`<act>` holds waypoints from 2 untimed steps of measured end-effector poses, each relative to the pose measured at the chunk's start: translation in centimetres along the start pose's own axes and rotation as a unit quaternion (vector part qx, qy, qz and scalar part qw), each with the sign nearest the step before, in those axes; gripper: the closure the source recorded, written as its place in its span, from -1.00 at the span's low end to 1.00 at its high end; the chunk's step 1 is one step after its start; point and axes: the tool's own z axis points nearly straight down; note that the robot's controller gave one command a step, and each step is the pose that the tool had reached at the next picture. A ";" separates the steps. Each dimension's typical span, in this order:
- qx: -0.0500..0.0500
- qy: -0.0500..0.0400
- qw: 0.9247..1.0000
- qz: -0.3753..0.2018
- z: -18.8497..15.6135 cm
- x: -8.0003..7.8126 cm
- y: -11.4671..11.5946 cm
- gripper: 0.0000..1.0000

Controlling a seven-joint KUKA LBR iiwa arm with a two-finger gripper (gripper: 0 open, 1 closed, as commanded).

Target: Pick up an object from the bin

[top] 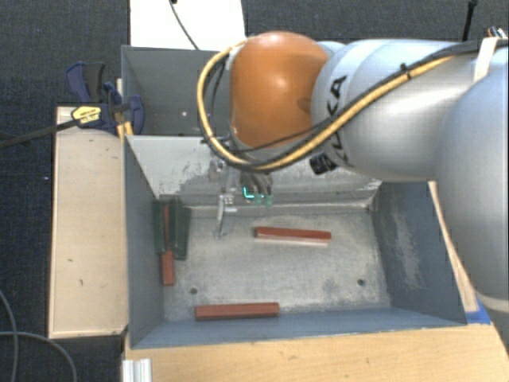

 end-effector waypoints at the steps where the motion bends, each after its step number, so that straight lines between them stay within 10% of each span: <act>1: 0.002 -0.003 0.999 0.053 1.7 -0.3 -9.9 -1.00; 2: 0.001 0.002 0.998 0.063 12.2 4.5 -14.8 -1.00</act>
Offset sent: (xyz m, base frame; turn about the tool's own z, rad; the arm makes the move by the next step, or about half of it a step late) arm 0.0023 -0.0933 -0.0165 0.0970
